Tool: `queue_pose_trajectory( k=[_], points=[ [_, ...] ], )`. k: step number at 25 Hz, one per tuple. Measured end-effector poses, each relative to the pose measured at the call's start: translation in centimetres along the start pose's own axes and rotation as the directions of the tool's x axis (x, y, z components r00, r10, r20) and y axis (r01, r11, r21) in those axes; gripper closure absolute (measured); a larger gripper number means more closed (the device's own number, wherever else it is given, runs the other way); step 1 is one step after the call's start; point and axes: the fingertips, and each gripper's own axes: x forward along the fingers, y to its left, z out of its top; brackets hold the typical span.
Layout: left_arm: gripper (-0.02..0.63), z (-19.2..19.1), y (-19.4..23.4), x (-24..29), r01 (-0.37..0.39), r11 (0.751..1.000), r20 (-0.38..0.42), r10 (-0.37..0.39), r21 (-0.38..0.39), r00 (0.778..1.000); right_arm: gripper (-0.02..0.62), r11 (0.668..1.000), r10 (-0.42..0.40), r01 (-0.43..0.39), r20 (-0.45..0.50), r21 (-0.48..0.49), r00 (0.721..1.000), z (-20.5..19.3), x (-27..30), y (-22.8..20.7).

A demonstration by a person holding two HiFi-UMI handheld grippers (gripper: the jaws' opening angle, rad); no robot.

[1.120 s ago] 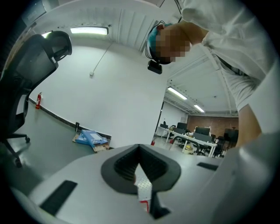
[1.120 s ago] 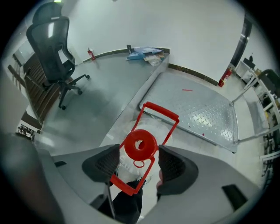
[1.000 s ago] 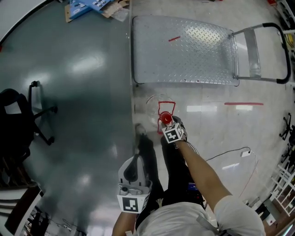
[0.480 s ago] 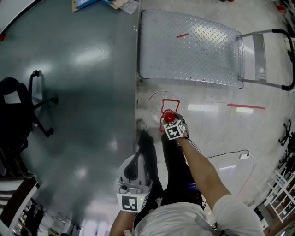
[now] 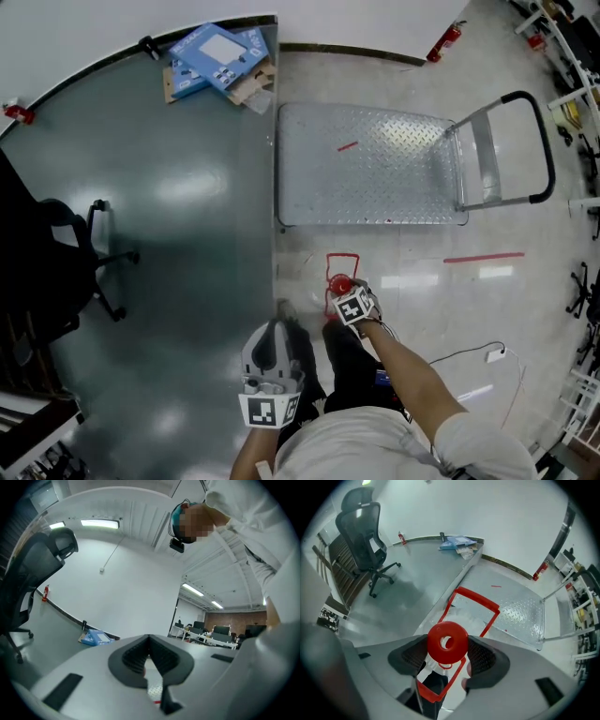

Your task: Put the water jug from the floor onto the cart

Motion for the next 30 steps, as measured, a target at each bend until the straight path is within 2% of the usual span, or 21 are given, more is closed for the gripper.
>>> queue_pose_trajectory(
  k=[7,13,18,23,30],
  points=[
    [0.603,4.1,-4.3,2.7,0.005,0.998,0.075,-0.01,0.063,0.997,0.322,1.0,-0.01,0.01,0.031,0.015,0.999,3.6,-7.2,-4.1],
    [0.603,5.8,-5.0,6.6,0.007,0.998,0.11,-0.014,0.069,0.994,0.322,0.999,-0.009,0.006,0.063,0.054,0.998,7.0,-9.6,-8.0],
    [0.603,7.3,-3.9,12.7,0.058,0.995,0.136,-0.07,0.086,0.988,0.322,0.998,-0.014,0.009,0.071,0.063,0.997,10.9,-9.5,-11.1],
    [0.603,8.5,-2.4,20.7,0.134,0.985,0.124,-0.147,0.109,0.981,0.322,0.998,-0.032,0.028,0.062,0.054,0.998,15.2,-9.7,-13.9],
    [0.603,10.4,0.3,29.1,0.221,0.972,0.095,-0.228,0.078,0.969,0.322,0.995,-0.054,0.045,0.107,0.086,0.993,22.3,-10.4,-17.4]
  ],
)
